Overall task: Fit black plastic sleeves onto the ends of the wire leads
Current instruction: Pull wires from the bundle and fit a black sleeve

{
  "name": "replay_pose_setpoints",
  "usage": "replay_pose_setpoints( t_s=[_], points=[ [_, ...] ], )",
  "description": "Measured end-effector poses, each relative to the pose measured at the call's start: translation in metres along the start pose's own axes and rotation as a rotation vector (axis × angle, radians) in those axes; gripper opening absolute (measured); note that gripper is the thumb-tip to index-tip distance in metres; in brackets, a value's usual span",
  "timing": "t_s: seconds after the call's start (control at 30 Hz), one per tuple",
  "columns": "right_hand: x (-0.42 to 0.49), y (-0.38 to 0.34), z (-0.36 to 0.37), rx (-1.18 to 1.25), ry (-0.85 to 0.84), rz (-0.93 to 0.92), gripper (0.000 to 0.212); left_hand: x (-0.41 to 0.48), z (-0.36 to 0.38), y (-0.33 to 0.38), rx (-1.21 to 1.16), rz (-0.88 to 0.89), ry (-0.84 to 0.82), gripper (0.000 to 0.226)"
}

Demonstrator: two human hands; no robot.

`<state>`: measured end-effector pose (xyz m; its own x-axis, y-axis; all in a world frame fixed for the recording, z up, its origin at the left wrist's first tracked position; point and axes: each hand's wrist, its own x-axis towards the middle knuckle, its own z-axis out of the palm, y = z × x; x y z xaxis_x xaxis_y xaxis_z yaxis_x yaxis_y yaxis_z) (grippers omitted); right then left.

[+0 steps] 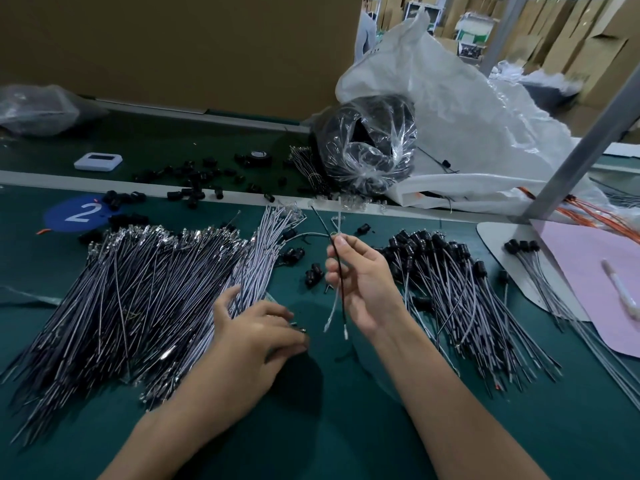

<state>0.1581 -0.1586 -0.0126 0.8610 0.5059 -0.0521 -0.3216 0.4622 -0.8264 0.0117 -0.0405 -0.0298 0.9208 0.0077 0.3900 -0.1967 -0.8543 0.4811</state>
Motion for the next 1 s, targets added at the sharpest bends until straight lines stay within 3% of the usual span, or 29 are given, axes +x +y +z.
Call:
replay_pose_setpoints(
  t_s=[0.07,0.2,0.3,0.4,0.67,0.77,0.87,0.93,1.0],
  points=[
    [0.001,-0.002,-0.004,0.066,0.003,-0.015,0.009,-0.004,-0.001,-0.005,0.071,0.107,0.007,0.008],
    [0.0,-0.003,-0.009,-0.076,-0.034,-0.119,0.008,0.005,-0.009,-0.006,0.026,0.031,0.201,0.008],
    [-0.003,0.004,-0.004,-0.281,-0.108,-0.197,0.002,0.032,-0.018,0.006,-0.348,-0.218,0.379,0.015],
    [-0.007,0.007,-0.001,-0.408,-0.108,-0.284,0.012,0.067,-0.017,0.01,-0.785,-0.464,0.359,0.014],
    [-0.007,0.006,0.0,-0.528,0.032,-0.381,0.012,0.094,0.0,-0.002,-1.119,-0.556,0.406,0.007],
    [-0.005,0.008,-0.002,-0.643,0.12,-0.456,0.011,0.093,0.002,-0.005,-1.125,-0.549,0.394,0.007],
    [-0.003,0.005,-0.007,-0.827,0.261,-0.684,0.011,0.1,0.003,-0.008,-1.074,-0.564,0.379,0.014],
    [-0.002,0.001,-0.011,-0.9,0.376,-0.826,0.008,0.107,0.003,-0.013,-0.889,-0.593,0.362,0.021],
    [0.001,-0.002,-0.017,-0.939,0.471,-0.895,0.004,0.11,0.005,-0.019,-0.552,-0.535,0.236,0.026]
  ],
)
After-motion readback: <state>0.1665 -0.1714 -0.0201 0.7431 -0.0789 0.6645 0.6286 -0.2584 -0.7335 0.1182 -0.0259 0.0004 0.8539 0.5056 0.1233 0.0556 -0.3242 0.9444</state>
